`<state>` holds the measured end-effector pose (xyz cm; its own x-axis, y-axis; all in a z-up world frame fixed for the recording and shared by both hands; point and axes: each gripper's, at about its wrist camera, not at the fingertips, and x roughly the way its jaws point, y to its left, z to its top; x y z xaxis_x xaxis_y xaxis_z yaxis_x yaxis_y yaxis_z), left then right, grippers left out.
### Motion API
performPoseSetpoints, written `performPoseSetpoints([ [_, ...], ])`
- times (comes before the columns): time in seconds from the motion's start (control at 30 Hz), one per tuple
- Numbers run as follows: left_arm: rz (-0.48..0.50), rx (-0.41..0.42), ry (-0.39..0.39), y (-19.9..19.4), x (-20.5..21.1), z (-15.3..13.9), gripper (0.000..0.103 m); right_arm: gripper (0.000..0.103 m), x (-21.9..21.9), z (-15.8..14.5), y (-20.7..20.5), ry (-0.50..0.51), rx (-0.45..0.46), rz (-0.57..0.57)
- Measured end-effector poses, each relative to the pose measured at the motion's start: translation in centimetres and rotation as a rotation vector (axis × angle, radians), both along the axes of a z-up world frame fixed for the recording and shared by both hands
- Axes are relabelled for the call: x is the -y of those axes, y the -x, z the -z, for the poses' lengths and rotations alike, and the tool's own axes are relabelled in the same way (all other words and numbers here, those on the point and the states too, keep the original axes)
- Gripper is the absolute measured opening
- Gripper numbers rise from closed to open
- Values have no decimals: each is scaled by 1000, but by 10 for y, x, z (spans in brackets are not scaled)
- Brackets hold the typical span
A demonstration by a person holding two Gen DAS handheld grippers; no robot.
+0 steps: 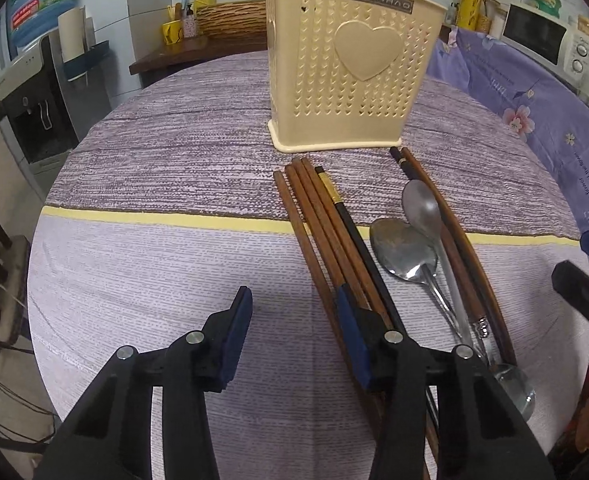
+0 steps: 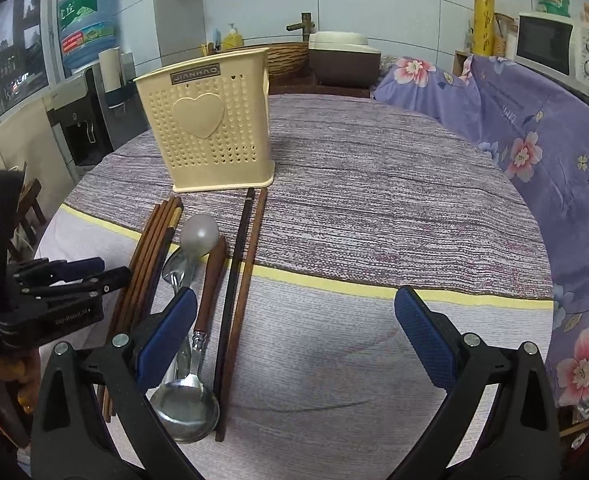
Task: Organize utensils
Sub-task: 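Close the left gripper on a brown chopstick while the right gripper grasps another brown chopstick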
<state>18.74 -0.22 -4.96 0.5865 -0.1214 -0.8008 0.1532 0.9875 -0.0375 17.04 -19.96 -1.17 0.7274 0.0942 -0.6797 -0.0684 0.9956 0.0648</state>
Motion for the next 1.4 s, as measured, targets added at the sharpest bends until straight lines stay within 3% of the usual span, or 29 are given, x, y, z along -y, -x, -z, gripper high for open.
performPoseSetpoints([
  [0.23, 5, -10, -62, -10, 4, -1, 45, 97, -6, 6, -16, 29, -37, -14],
  [0.37, -18, -30, -32, -13, -9, -2, 45, 85, -3, 9, -28, 34, -78, -11],
  [0.5, -42, -51, -5, -22, -18, -4, 45, 81, -1, 15, -54, -81, -147, -37],
  [0.67, -41, -55, -23, -33, -17, -3, 45, 56, -14, 27, -91, -64, -196, -54],
  [0.77, -47, -61, -20, -37, -20, -3, 45, 52, -16, 34, -108, -90, -231, -55],
  [1.07, -45, -64, -67, -54, -20, 0, 44, 40, -38, 38, -139, 54, -256, -53],
  [1.23, -54, -82, -81, -73, -16, -1, 30, 35, -41, 36, -156, 57, -275, -31],
  [1.4, -51, -90, -96, -82, -9, -1, 15, 20, -48, 35, -163, 68, -270, -34],
])
